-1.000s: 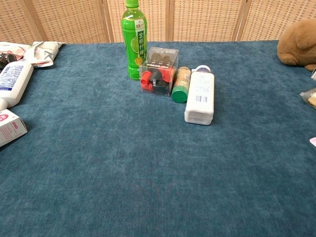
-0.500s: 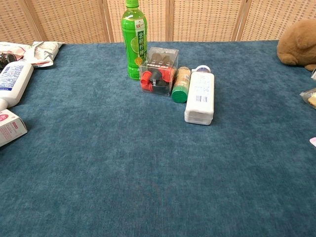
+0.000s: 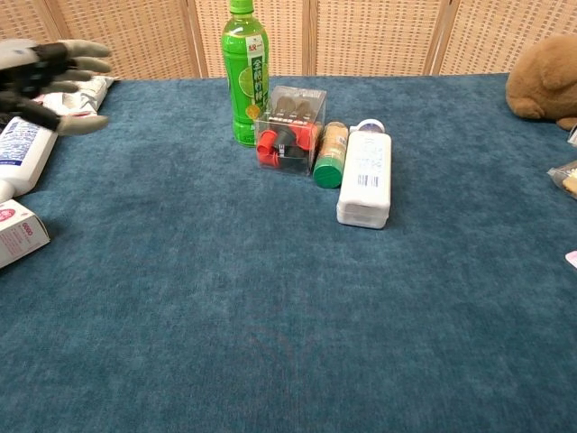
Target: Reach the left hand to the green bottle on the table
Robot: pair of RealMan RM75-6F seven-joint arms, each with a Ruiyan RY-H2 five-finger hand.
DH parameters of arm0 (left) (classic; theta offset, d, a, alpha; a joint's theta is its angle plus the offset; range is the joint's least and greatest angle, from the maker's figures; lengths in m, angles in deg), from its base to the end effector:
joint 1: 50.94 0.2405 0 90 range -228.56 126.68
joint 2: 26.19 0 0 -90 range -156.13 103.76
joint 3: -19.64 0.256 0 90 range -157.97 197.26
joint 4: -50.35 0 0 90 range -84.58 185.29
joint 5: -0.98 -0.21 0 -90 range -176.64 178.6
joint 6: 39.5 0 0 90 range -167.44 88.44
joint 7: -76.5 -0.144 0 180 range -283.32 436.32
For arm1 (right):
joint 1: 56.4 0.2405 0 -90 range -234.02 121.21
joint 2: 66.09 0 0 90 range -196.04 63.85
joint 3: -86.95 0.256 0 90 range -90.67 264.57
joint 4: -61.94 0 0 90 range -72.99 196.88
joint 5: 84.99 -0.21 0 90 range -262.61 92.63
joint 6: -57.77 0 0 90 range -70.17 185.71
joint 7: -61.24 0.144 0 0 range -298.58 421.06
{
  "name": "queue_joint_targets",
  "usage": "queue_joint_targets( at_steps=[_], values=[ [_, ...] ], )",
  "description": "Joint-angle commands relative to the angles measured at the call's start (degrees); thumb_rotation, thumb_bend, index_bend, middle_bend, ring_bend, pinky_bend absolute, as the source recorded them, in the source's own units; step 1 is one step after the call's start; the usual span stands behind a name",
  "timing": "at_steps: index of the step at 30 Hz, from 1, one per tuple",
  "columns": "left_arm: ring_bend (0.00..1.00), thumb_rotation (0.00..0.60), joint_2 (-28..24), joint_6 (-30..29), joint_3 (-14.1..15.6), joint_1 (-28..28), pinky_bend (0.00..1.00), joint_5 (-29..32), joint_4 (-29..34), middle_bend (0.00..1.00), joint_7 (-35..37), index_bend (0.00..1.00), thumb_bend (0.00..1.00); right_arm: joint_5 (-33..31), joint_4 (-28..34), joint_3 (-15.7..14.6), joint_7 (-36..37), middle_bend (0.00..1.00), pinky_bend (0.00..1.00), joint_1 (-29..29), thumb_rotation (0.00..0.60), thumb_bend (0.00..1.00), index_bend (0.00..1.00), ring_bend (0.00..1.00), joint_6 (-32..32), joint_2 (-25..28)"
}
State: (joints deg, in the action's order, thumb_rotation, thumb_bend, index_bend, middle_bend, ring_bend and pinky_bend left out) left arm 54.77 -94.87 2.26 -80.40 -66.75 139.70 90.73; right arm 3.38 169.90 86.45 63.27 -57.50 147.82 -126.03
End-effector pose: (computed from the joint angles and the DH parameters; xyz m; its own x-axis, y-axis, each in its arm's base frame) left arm -0.2009 0.3336 0.0461 -0.1679 0.2761 0.9463 0.9780 -0.0742 0.1951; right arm -0.2729 -0.1370 0.1633 0.1747 -0.0097 0.9846 -0.9833 0.0503 0.1750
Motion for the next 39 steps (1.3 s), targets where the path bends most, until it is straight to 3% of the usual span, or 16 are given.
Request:
queue_joint_targets(
  at_steps=[1,8,18,29,32,35,37,39],
  values=[
    [0.00,0.600,6.05,4.76,-3.12,-5.63,0.00,2.77,-6.80,0.00,3.38,0.00,0.37,-0.23,-0.18,-0.39,1.35,0.02,0.00,-1.05,0.495,0.07,0.00,0.00,0.90,0.83],
    [0.00,0.600,14.58,11.44,-7.93,-14.01,0.00,6.38,-17.70,0.00,9.65,0.00,0.36,-1.22,-0.35,-1.20,3.96,0.02,0.00,-3.36,0.499,0.07,0.00,0.00,2.19,2.29],
    [0.00,0.600,22.33,15.63,-13.19,-22.51,0.00,6.18,-30.83,0.00,19.97,0.00,0.36,-2.37,-0.26,-1.59,6.54,0.02,0.00,-6.66,0.502,0.07,0.00,0.00,4.95,3.97],
    [0.00,0.600,30.97,19.26,-14.44,-31.86,0.00,2.58,-49.36,0.00,31.28,0.00,0.36,-2.00,0.93,-2.36,10.24,0.03,0.00,-9.71,0.510,0.07,0.00,0.00,7.09,5.32],
    [0.06,0.600,34.12,18.35,-13.68,-33.86,0.00,1.37,-55.50,0.06,32.85,0.15,0.37,-1.27,1.58,-2.56,11.33,0.04,0.00,-10.13,0.511,0.07,0.00,0.00,7.32,5.62],
    [0.25,0.600,37.00,16.23,-13.54,-35.14,0.06,0.95,-60.59,0.25,34.43,0.35,0.43,-1.17,2.02,-2.53,10.92,0.05,0.00,-10.47,0.510,0.07,0.00,0.00,7.54,5.92],
    [0.40,0.600,38.48,13.88,-12.99,-35.41,0.21,0.27,-63.14,0.41,34.67,0.49,0.50,-1.09,2.43,-2.43,10.56,0.05,0.00,-10.61,0.514,0.07,0.00,0.00,7.68,6.10],
    [0.48,0.600,39.70,11.08,-12.13,-35.28,0.31,-0.57,-65.66,0.48,34.51,0.56,0.54,-0.78,2.87,-2.33,10.43,0.05,0.00,-10.67,0.514,0.07,0.00,0.00,7.76,6.28]
  ],
)
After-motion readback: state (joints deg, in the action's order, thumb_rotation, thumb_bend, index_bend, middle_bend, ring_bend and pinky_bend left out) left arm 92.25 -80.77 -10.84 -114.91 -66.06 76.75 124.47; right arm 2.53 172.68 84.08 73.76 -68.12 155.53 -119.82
